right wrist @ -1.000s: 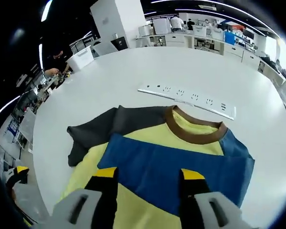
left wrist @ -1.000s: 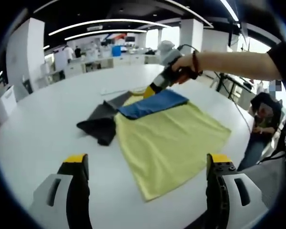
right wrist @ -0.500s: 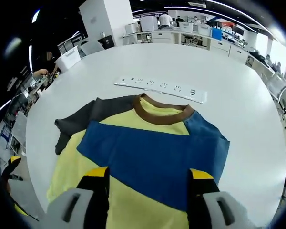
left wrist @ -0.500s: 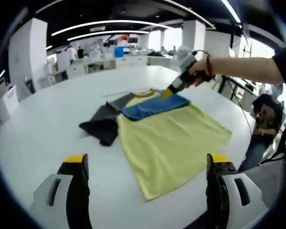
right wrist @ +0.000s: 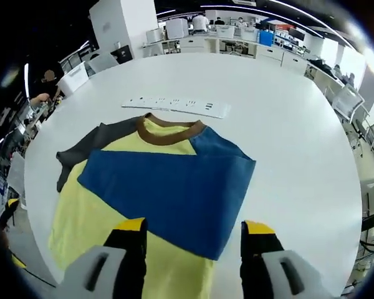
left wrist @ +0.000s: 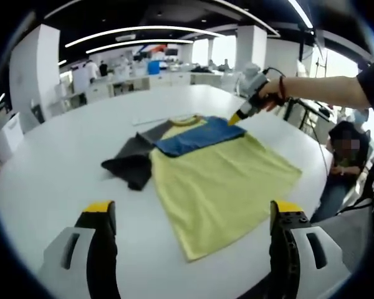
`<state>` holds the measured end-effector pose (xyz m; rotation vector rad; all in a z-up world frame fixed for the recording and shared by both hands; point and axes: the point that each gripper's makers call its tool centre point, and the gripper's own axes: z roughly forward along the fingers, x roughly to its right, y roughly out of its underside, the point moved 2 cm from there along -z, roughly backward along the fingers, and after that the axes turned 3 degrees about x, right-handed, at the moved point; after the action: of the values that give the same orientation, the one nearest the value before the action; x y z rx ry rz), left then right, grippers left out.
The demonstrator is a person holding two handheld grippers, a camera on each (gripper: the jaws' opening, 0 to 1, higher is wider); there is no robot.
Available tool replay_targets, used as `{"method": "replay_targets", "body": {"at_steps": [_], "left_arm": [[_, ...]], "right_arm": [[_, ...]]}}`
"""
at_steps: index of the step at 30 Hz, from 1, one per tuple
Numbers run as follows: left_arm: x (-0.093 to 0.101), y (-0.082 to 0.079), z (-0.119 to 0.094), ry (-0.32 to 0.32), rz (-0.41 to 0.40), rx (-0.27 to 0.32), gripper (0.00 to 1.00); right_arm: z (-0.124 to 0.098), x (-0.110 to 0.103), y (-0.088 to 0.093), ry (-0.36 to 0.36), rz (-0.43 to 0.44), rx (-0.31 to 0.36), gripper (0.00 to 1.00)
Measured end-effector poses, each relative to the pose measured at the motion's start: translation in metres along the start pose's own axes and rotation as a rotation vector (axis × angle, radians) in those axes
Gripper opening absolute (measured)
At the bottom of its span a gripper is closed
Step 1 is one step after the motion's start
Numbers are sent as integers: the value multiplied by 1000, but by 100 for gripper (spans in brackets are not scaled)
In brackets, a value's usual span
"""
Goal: Fold the garment on the visible template until the final outline fits inside the template.
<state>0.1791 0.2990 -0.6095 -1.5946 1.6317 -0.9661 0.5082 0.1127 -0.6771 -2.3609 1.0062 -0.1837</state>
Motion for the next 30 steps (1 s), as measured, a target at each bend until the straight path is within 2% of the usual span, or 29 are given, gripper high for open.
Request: {"method": "replay_targets", "body": {"at_steps": [8,12,24,30], "left_arm": [[2,3,-1,4,-2,-10,100],[2,2,0,4,-2,-10,100],[4,-1,0,-3,2,-11,100],[1,-6,-1,-20,7,9,99]], "right_arm": [[-5,5,17,1,10,-22,53],[-2,4,25,-14,33,-44,43],[6,12,40,-4,52,-61,25],[8,12,44,-8,120,-56,19]]}}
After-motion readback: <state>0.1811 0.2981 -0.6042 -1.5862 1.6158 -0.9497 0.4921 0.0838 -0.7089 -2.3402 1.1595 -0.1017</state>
